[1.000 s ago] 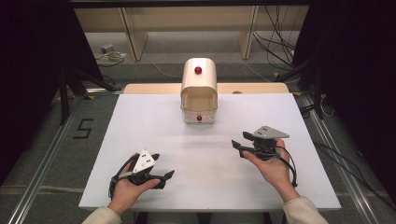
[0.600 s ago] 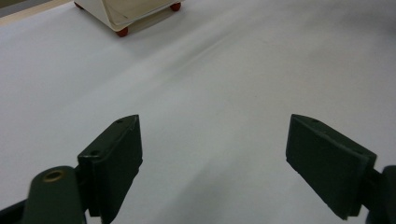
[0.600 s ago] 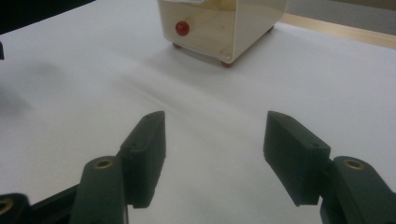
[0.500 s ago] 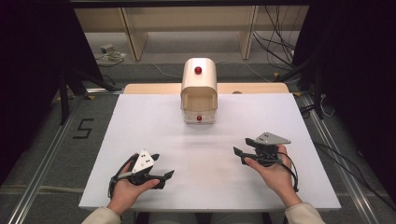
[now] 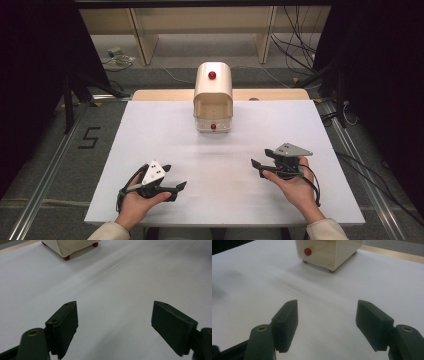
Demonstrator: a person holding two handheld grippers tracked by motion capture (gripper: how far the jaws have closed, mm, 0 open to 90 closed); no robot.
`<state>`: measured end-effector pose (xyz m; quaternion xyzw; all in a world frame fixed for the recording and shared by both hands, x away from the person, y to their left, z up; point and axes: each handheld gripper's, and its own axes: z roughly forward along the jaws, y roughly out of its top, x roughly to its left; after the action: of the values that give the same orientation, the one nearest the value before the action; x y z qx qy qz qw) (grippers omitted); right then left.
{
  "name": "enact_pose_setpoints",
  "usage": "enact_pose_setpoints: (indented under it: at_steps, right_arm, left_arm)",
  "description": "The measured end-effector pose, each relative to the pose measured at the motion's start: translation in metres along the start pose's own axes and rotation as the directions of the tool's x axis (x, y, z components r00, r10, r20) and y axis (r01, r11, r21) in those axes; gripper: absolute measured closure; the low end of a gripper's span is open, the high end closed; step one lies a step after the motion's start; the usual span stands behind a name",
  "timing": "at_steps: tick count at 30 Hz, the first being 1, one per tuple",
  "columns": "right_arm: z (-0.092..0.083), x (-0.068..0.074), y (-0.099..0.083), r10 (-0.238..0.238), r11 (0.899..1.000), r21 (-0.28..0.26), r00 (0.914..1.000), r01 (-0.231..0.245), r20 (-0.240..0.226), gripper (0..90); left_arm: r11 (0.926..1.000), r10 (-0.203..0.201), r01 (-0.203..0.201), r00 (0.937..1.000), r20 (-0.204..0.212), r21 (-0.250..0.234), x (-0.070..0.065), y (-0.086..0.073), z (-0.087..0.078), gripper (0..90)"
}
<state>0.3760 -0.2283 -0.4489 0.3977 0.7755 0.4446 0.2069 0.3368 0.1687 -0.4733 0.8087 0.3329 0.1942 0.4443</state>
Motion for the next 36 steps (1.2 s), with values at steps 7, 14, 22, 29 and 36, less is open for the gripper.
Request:
enact_pose_setpoints:
  at_steps: [7,14,22,29,36]
  right_arm:
    - [-0.002,0.0,-0.004,-0.005,1.0,0.001,1.0,0.005,-0.001,33.8]
    - [-0.005,-0.004,-0.007,0.0,1.0,0.007,1.0,0.0,-0.002,33.3]
    - [-0.006,-0.003,-0.007,0.005,1.0,0.002,1.0,-0.005,-0.004,33.3]
    - [-0.005,-0.001,-0.008,-0.002,1.0,0.008,1.0,0.002,-0.002,33.4]
    - [-0.004,-0.002,-0.009,0.007,1.0,0.015,1.0,-0.007,-0.006,33.5]
  left_arm:
    - [1.0,0.008,-0.008,1.0,0.004,0.006,-0.002,0.002,0.001,25.1]
    - [1.0,0.001,-0.001,1.0,-0.002,-0.002,-0.002,0.003,0.004,31.2]
    - [0.9969,-0.012,0.009,0.9989,-0.046,-0.079,0.001,0.005,0.004,52.2]
    - [0.9929,-0.03,0.019,0.9952,-0.093,-0.117,0.0,0.018,0.005,83.7]
    - [0.9879,-0.038,0.027,0.9968,-0.07,-0.153,0.005,0.042,0.021,89.2]
